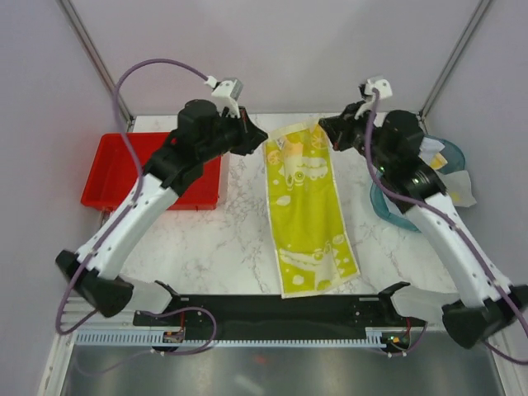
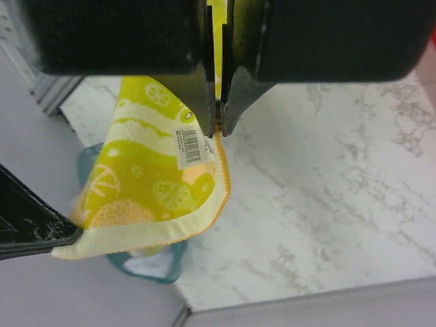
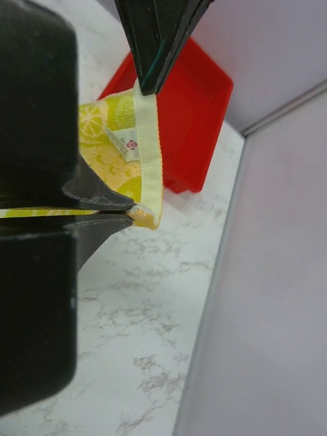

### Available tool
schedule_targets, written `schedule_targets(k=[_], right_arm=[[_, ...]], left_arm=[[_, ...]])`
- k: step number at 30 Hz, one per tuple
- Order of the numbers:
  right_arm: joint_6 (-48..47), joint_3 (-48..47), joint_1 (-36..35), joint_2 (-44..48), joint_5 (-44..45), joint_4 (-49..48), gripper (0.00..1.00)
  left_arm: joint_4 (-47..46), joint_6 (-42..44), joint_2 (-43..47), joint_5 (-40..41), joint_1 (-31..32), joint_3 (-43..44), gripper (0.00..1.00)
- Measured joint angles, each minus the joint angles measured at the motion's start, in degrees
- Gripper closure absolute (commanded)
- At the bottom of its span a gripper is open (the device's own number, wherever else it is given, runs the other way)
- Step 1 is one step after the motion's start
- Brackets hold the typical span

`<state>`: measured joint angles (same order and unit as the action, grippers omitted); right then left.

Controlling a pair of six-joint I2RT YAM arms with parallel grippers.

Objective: Fold and stack the towels
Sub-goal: Flatten out the crumpled towel, then fold the towel

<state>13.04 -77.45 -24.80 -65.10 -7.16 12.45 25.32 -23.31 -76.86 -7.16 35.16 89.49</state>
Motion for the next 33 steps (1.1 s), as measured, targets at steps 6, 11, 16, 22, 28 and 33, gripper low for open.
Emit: schedule_targets(k=[6,11,16,22,28,33], right_arm=[[-1.33,1.20,7.93,-20.76,-4.52,-8.35,1.00],[-3.63,-1.51,12.35,-34.84,-9.31,-12.37,1.00],[-5.92,-2.34,13.62,-40.17,-14.01,-15.91,1.00],[-7.72,-4.68,15.41,-42.71,-19.47,-18.01,1.00],[-9.94,-2.86,16.02,-41.20,-20.83,-16.87,1.00],[-10.43,4.50,15.98,-34.32,-21.73,-14.64,1.00]], left_arm=[[-2.67,2.75,-18.36,-0.15,-9.31,1.97,0.98],[-5.81,6.62,-31.32,-3.41,-13.86,10.08,0.98],[-8.26,10.05,-37.11,-6.12,-13.66,15.89,0.98],[-10.29,12.31,-36.96,-8.39,-13.25,14.32,0.98],[-10.67,14.47,-31.93,-9.90,-13.22,2.91,0.98],[-9.14,15.91,-24.79,-12.92,-12.90,-4.63,0.98]])
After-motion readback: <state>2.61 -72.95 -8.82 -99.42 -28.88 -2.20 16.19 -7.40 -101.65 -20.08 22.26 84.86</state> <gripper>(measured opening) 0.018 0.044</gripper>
